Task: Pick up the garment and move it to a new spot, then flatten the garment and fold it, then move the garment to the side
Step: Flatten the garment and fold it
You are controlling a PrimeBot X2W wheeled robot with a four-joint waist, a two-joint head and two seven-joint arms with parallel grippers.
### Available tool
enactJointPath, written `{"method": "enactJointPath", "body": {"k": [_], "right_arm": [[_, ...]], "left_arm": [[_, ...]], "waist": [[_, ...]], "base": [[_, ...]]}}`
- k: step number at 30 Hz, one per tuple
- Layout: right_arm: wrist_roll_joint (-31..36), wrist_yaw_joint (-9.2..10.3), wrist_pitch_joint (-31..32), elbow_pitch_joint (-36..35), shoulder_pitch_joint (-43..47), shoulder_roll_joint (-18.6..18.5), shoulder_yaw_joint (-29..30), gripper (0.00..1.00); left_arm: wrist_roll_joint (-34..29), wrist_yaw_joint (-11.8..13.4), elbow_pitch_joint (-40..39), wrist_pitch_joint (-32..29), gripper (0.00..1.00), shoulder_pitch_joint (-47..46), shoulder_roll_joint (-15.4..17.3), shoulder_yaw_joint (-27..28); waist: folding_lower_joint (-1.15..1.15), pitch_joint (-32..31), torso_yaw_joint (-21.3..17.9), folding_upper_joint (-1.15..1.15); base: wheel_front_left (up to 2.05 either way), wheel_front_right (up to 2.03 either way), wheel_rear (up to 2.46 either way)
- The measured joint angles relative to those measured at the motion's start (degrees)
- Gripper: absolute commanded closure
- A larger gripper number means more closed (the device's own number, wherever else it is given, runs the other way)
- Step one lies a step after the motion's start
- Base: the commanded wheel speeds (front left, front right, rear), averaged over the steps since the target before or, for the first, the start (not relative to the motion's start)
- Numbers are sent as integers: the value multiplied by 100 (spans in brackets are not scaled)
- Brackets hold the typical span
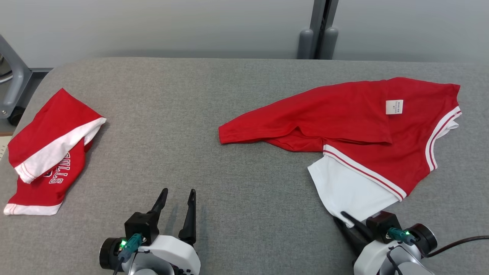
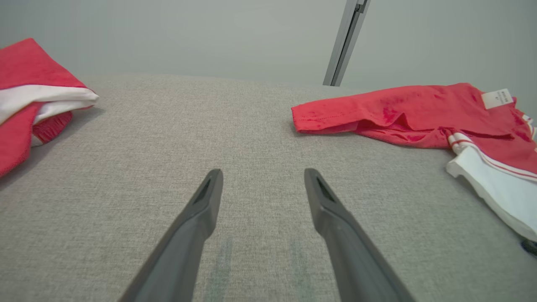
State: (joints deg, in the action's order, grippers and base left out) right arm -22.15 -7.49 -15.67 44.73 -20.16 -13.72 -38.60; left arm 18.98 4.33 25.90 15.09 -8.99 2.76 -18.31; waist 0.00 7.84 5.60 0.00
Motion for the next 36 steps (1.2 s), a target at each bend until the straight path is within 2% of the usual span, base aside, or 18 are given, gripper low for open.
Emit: {"method": "enactJointPath", "body": {"k": [5, 13, 19, 20, 21, 22, 30, 36], "right_arm": [[-25, -10, 10, -67, 17, -190, -96, 100], [114, -9, 27, -308, 636, -835, 511, 100], [247, -8, 53, -370, 877, -1025, 1021, 100], [245, -8, 53, -410, 894, -1015, 1139, 69], [216, -5, 54, -501, 899, -985, 1251, 50], [177, -1, 54, -615, 898, -947, 1349, 0], [5, -2, 53, -1625, 844, -633, 1648, 0], [130, -1, 53, -1805, 678, -443, 1659, 0]], "left_arm": [[-21, -3, 29, 0, 0, 21, 1, 98], [-22, -25, 60, 0, 0, 110, -1, 131], [-30, -32, 98, 0, 0, 123, -2, 115], [-42, -34, 114, 0, 0, 119, -1, 105], [-92, -58, 133, 0, 0, 106, 1, 92], [-146, -75, 152, 0, 0, 76, -1, 75], [-748, -186, 528, 0, 0, -345, -1, -188], [-1039, -260, 739, 0, 0, -666, -1, -381]], "waist": [[0, -54, -167, 0], [0, -238, -588, 0], [0, -285, -900, 0], [0, -275, -937, 0], [0, -257, -970, 0], [0, -232, -995, 0], [0, 10, -1171, 0], [0, 239, -1301, 0]], "base": [[0, 0, 0], [0, 0, 0], [0, 0, 0], [0, 0, 0], [0, 0, 0], [0, 0, 0], [0, 0, 0], [0, 0, 0]]}}
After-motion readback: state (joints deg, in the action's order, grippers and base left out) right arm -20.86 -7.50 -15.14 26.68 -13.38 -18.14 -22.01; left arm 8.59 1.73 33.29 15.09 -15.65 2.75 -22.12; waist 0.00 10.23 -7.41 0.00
